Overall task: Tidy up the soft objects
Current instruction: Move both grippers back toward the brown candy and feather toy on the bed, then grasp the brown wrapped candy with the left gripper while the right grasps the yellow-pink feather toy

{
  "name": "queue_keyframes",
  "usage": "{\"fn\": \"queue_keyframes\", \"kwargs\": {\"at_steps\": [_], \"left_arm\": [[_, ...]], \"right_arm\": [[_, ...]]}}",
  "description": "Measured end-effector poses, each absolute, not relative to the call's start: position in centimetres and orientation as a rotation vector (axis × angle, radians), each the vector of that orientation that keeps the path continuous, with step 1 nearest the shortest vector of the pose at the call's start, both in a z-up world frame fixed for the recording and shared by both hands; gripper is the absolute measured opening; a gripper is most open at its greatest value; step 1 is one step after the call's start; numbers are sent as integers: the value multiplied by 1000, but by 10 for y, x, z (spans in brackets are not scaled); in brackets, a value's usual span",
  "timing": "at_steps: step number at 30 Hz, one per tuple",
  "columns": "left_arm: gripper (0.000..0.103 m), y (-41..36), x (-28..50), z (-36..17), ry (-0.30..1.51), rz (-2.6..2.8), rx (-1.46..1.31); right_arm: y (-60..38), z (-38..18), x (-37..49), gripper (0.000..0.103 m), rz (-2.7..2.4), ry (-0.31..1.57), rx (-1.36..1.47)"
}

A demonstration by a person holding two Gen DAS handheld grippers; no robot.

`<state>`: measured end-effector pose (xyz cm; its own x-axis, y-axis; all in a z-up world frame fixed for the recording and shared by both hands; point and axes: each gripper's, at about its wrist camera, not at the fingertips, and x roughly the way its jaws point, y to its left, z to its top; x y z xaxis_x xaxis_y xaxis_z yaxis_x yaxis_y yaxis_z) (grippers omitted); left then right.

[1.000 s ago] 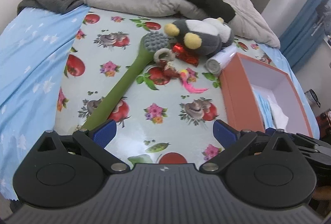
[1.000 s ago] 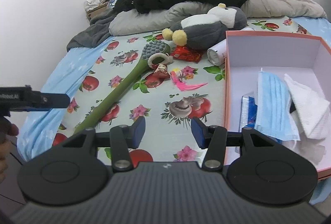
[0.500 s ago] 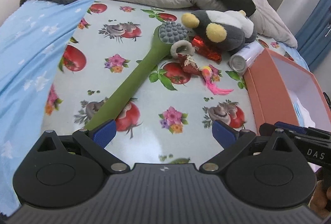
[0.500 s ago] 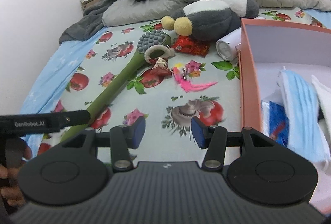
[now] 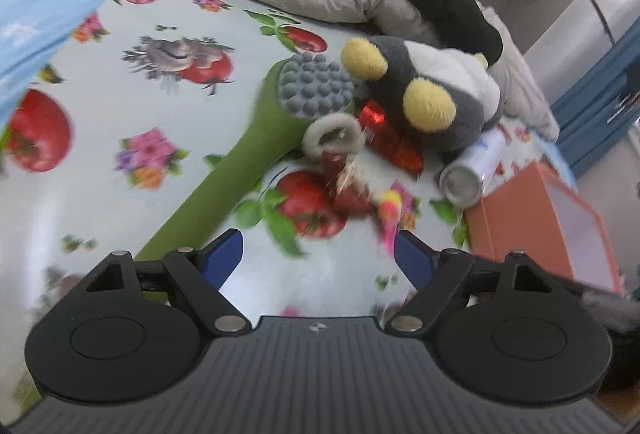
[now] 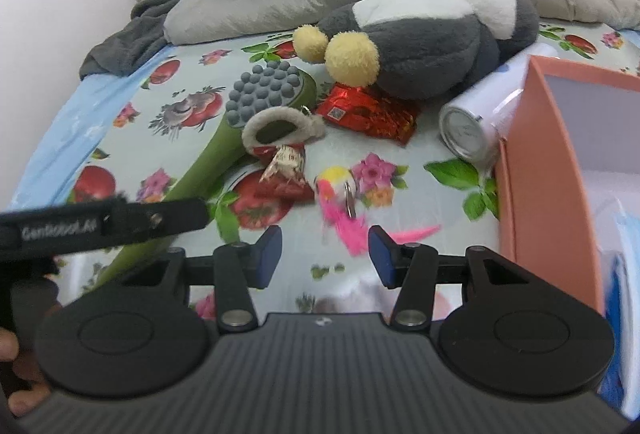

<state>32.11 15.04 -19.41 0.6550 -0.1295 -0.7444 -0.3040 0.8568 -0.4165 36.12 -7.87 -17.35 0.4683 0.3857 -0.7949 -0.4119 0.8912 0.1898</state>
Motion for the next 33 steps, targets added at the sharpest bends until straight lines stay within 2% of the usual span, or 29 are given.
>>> {"fn": "queue_keyframes", "kwargs": {"at_steps": [8, 10, 18, 23, 26, 27, 28, 29, 33], "left_arm": [[77, 153, 387, -210, 882, 51, -553], [72, 155, 400, -216, 904, 66, -552], [70, 156, 426, -239, 1036, 63, -601], [67, 157, 437, -240, 1046, 83, -591], [58, 155, 444, -239, 1058, 90, -575], [50, 153, 447, -239, 1069, 88, -575], [43, 152, 448, -239, 1082, 90, -568], [40, 150, 450, -238, 1092, 91, -561], [35, 144, 452, -232, 1118, 90, -532]], "right_arm": [[-64, -195, 395, 48, 475, 1015, -42], [-61, -199, 401, 48, 470, 1029, -48], [-53, -210, 415, 48, 527, 1055, -121], [-47, -218, 423, 48, 558, 1049, -133], [-44, -224, 428, 47, 563, 1057, -135], [-43, -225, 428, 44, 569, 1052, -143], [-42, -225, 429, 37, 570, 1040, -159], [-42, -225, 429, 33, 569, 1037, -170], [-45, -221, 429, 33, 563, 1049, -161]]}}
